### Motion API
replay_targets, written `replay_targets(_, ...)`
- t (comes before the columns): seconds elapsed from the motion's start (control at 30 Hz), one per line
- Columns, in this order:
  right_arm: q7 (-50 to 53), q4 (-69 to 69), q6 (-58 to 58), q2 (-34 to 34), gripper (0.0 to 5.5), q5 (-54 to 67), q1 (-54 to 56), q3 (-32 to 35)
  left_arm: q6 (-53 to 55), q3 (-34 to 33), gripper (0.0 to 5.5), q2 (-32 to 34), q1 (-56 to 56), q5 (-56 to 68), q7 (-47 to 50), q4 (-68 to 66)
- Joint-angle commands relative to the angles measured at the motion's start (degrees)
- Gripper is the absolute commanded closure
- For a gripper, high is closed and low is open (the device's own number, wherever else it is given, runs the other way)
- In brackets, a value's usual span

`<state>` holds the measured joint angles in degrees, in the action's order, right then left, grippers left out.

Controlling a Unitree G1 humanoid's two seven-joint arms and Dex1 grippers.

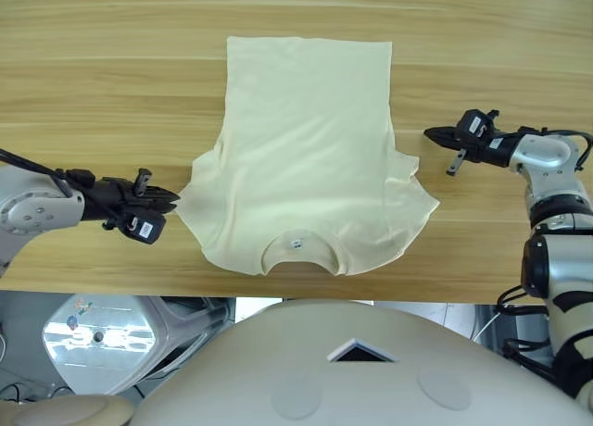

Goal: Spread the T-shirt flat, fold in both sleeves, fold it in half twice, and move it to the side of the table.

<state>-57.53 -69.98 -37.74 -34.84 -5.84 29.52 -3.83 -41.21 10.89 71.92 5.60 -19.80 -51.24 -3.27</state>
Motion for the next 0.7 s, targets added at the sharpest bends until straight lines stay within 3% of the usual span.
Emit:
replay_targets(0.03, -0.17, 0.20, 0.09, -0.42, 5.50, 0.17, -0.26, 0.29, 2.52, -1.09, 3.99, 1.29, 0.90, 1.28, -1.50, 2.11)
replay_targets(0.2, -0.11, 0.19, 0.25, -0.59, 5.50, 0.19, 0.03, 0.37, 1.77, -0.66, 3.32, -0.71, -0.24, -0.86, 0.19, 1.45)
replay_targets(0.7, -0.37, 0.55, -0.07, -0.41, 5.50, 0.51, -0.35, 0.58, -1.61, 3.49, 3.32, -3.50, -3.39, -6.44, 1.60, -4.38)
